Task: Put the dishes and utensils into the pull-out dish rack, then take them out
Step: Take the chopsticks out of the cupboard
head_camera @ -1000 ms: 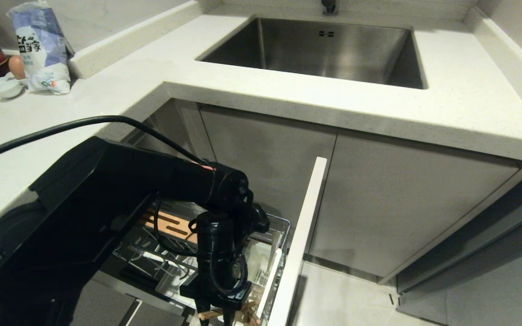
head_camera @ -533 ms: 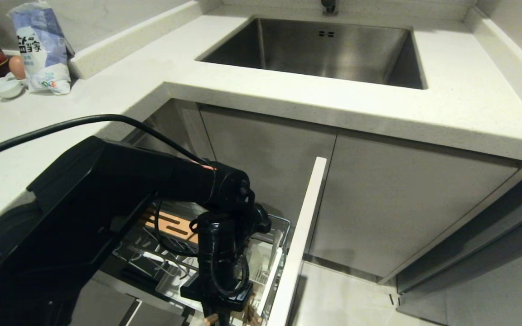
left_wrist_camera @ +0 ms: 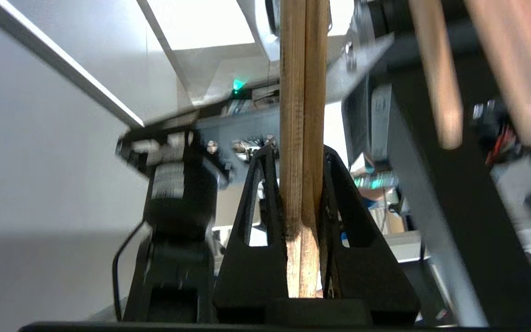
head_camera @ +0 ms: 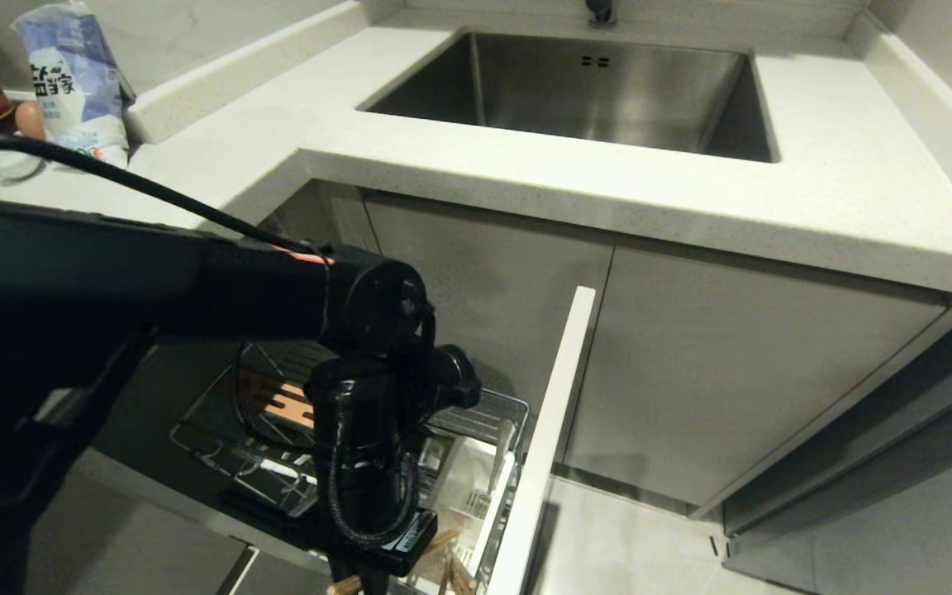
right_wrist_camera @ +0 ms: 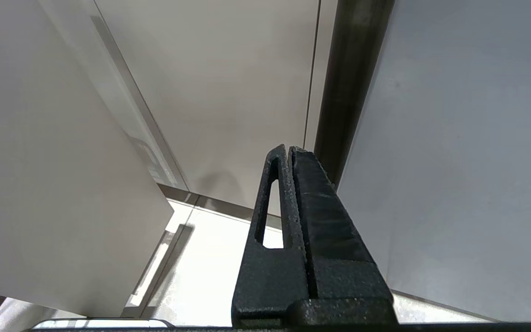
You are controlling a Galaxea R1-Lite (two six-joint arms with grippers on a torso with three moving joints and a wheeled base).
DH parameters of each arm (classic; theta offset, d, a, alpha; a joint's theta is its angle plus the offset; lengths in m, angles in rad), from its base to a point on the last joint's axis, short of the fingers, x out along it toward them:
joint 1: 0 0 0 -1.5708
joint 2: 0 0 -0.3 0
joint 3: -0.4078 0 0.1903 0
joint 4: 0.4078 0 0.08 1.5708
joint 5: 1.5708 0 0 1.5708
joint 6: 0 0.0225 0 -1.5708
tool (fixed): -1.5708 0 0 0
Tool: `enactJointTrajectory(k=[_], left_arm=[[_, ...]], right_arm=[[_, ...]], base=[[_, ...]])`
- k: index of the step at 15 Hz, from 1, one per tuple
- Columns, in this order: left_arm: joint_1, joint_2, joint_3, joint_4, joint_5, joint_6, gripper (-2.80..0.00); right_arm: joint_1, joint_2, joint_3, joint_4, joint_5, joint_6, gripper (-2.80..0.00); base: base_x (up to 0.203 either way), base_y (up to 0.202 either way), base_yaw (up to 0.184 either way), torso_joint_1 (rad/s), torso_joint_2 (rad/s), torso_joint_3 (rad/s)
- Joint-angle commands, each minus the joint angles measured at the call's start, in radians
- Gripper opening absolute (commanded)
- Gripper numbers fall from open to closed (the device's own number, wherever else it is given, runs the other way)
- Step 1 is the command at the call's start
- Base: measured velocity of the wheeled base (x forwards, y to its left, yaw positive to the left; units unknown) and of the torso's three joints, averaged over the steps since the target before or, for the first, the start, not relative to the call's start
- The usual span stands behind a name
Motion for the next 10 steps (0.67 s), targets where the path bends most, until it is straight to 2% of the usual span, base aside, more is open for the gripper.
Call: enactJointTrajectory(k=[1,10], left_arm=[[-0.016,-0.123,-0.010,0.041,0.000,-0.002,-2.80],[-0.057,-0.356,-0.024,0.085,0.031,0.007,-2.80]], right_arm=[[0.000,-0.001,0.026,-0.001,0.000,-0.001,-2.80],[0.000,-0.001,0.026,-0.001,0.000,0.001,-2.80]], base=[[0.000,0.000,0.000,0.000,0.00,0.000],[0.000,0.000,0.000,0.000,0.00,0.000]])
